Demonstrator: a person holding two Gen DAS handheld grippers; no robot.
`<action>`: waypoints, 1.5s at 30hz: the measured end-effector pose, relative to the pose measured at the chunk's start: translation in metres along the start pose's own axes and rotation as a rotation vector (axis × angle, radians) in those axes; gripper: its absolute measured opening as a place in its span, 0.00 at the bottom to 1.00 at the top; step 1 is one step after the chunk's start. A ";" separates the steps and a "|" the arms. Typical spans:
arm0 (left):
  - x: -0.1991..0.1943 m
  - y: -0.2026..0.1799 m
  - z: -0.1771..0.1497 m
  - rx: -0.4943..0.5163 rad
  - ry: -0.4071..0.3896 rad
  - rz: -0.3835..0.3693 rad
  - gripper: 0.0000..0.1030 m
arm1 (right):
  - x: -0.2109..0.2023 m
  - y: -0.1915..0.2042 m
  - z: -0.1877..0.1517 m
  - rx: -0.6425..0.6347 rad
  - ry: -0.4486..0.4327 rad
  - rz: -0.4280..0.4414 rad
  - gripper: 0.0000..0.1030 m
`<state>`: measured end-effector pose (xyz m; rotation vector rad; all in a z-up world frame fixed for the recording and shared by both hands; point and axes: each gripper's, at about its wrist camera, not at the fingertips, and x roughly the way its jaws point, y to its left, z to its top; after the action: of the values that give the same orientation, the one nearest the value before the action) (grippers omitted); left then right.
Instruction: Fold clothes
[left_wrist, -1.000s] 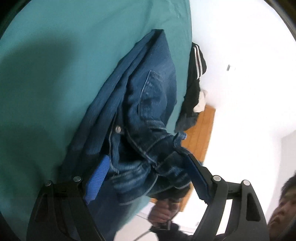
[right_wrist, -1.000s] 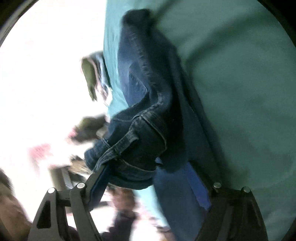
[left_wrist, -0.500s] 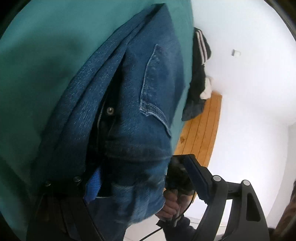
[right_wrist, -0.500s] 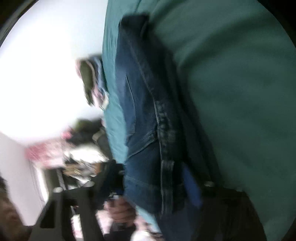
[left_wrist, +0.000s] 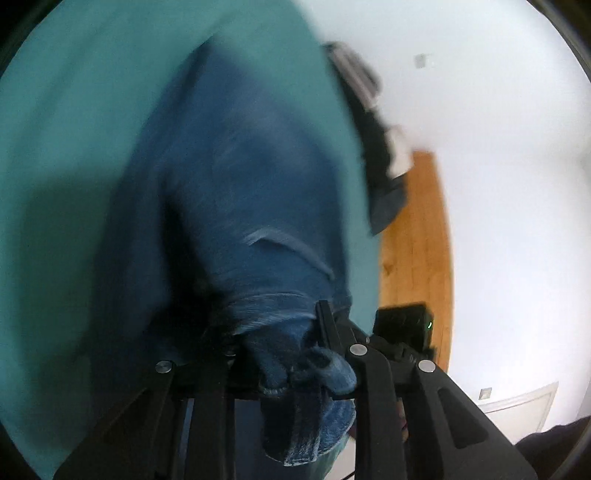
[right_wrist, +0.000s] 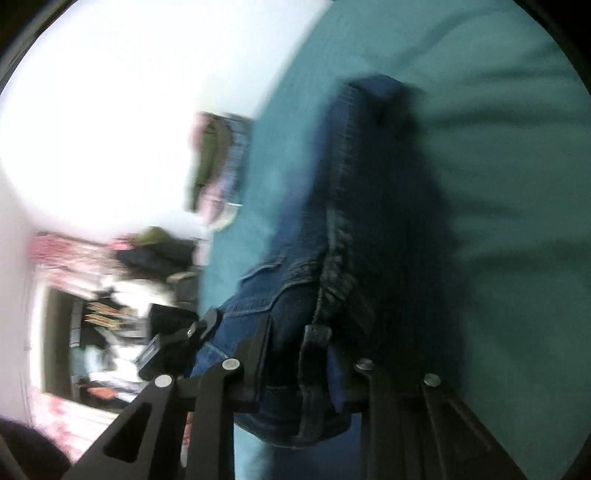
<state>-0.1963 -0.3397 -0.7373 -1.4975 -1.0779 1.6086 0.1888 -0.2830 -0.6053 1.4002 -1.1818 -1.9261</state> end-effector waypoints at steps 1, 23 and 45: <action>0.001 0.013 -0.006 -0.023 0.009 0.000 0.21 | 0.008 -0.012 -0.004 0.016 0.027 -0.035 0.22; -0.040 -0.103 -0.150 0.453 -0.043 1.034 0.77 | -0.065 0.058 -0.103 -0.390 -0.022 -0.733 0.72; -0.095 -0.045 -0.420 0.206 0.030 1.022 0.77 | -0.126 -0.015 -0.360 -0.308 0.242 -0.691 0.73</action>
<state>0.2283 -0.3552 -0.6542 -2.0533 -0.0382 2.2289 0.5695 -0.3082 -0.5910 1.9492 -0.2715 -2.1547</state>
